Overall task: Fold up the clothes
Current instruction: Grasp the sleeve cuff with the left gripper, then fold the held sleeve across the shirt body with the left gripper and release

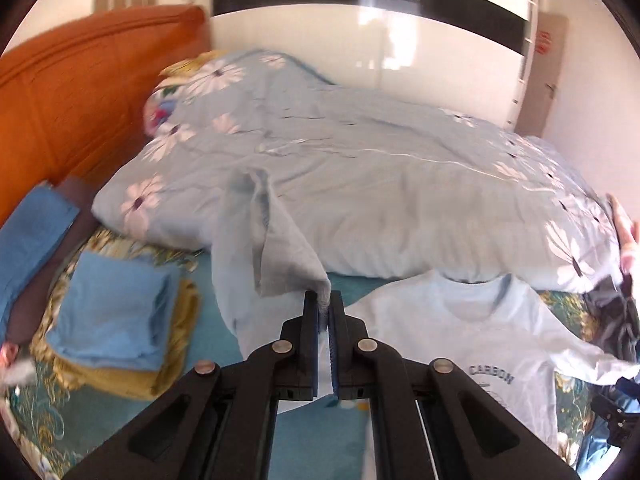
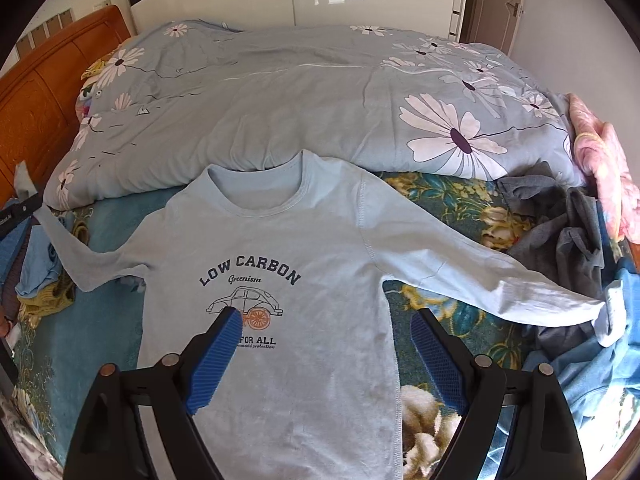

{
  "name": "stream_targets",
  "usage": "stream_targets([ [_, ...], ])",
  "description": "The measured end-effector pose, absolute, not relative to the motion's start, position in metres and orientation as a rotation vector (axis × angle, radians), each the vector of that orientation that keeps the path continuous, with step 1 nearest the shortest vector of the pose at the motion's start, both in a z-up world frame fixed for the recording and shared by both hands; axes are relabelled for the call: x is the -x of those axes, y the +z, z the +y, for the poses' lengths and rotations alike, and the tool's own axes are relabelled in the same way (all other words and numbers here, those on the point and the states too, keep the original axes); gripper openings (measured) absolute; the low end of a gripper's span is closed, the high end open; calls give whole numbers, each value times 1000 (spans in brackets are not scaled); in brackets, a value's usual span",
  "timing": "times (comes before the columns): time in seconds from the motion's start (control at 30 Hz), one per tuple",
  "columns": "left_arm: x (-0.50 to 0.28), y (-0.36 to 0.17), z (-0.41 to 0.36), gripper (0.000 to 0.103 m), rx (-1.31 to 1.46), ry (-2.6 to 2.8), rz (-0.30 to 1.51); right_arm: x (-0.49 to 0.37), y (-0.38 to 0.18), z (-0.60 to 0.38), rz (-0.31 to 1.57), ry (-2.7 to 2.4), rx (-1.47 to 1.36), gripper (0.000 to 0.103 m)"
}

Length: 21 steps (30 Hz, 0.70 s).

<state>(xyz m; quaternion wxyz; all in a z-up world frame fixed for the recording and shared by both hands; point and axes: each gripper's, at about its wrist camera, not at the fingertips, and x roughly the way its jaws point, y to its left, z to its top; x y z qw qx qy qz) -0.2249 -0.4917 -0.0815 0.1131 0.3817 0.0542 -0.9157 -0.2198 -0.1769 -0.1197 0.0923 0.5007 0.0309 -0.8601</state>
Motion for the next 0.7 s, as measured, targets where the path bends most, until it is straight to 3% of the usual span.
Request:
stream_targets([
  [0.27,268,-125,-355,5,-1380,-2872,-6,224,-122,-112,9,-2627,-1528,88],
  [0.5,279,-163,-279,5,-1542,-2916,27,223,-136,-70,-43,-2659,-1584,88],
  [0.7,296,-193,-262,5,-1665,-2862,58,227,-145,-57,-71,-2664,-1612,88],
])
